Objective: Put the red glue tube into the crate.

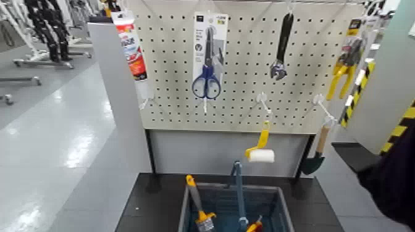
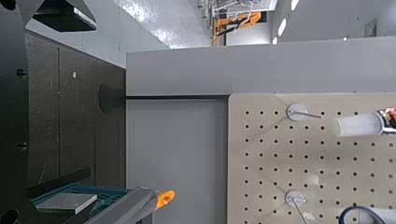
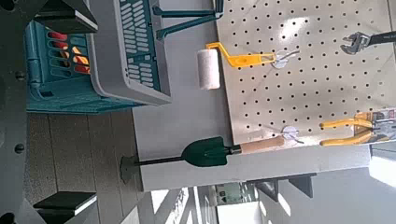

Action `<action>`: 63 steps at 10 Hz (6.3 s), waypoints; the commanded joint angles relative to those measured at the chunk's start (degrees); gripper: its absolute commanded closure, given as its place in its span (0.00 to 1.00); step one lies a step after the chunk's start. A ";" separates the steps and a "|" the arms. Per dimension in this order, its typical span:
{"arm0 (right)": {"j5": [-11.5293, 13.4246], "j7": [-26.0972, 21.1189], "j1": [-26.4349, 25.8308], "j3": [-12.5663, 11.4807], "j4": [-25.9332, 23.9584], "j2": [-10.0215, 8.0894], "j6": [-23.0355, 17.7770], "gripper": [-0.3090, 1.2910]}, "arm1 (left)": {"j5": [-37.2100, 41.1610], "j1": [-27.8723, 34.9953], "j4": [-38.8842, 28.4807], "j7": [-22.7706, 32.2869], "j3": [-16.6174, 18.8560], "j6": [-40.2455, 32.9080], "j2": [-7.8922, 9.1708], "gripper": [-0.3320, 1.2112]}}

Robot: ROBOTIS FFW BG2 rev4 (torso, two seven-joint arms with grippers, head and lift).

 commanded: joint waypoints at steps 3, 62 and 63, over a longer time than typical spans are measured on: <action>0.00 0.26 -0.07 0.05 -0.18 7.47 0.54 0.23 | 0.70 0.07 -0.04 3.39 -1.60 -0.14 0.93 0.28; -1.23 2.19 -1.21 0.22 0.88 7.91 0.98 0.23 | 16.17 -65.85 -3.46 -57.16 9.65 59.72 7.52 0.99; -1.23 2.19 -1.21 0.31 0.97 7.91 0.89 0.23 | 17.84 -65.58 -4.34 -56.46 8.42 60.24 7.09 0.99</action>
